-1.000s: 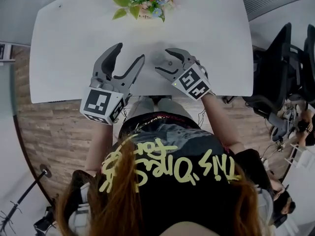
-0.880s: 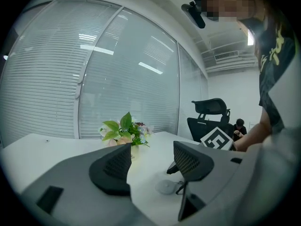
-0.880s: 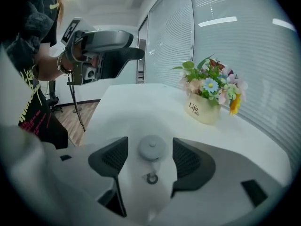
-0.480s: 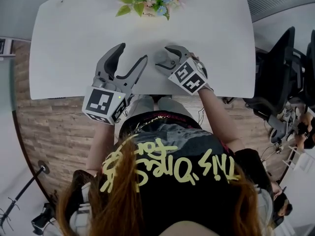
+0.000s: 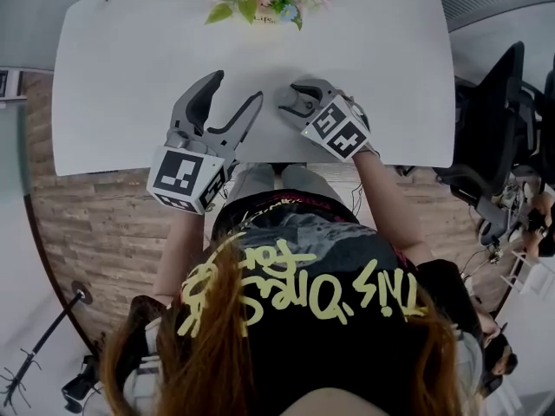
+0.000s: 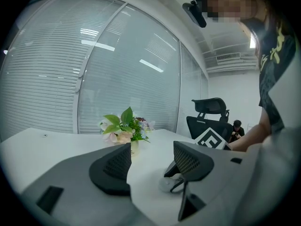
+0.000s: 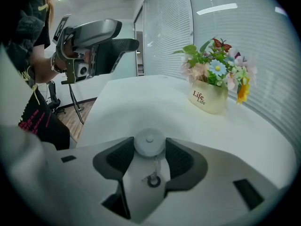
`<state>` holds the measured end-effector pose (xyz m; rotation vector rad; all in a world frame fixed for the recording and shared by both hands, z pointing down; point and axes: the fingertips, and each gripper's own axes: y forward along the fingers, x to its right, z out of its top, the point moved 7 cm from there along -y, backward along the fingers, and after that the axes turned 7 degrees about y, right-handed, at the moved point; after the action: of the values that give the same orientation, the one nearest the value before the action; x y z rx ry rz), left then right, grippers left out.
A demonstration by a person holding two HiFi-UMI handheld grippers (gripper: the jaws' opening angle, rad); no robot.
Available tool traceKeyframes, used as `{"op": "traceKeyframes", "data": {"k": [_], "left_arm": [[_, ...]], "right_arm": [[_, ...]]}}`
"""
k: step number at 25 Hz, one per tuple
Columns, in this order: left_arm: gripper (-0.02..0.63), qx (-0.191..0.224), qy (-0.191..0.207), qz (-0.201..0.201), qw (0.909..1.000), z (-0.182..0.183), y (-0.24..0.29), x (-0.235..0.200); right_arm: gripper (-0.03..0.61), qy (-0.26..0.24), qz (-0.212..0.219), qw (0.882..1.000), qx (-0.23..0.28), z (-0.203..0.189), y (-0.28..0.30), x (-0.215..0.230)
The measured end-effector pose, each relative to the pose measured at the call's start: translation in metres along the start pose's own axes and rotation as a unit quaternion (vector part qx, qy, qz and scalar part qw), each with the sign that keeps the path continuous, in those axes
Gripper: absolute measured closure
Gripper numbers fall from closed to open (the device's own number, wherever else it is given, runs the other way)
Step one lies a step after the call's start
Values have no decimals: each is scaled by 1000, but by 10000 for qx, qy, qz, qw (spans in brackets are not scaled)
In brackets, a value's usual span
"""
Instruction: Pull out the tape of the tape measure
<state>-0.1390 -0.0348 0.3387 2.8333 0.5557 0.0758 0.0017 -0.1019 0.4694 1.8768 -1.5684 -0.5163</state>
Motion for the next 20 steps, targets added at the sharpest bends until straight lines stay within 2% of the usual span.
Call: {"op": "traceKeyframes", "data": {"k": [5, 10, 20], "left_arm": [[337, -93, -279, -242, 9993, -9, 7, 0], [337, -133, -556, -345, 9978, -13, 13, 1], [345, -170, -813, -465, 9955, -18, 24, 3]], "right_arm": [[365, -4, -45, 9999, 92, 2, -3, -2], [365, -98, -15, 9991, 421, 23, -18, -10], [365, -317, -36, 9964, 785, 61, -50, -25]]}}
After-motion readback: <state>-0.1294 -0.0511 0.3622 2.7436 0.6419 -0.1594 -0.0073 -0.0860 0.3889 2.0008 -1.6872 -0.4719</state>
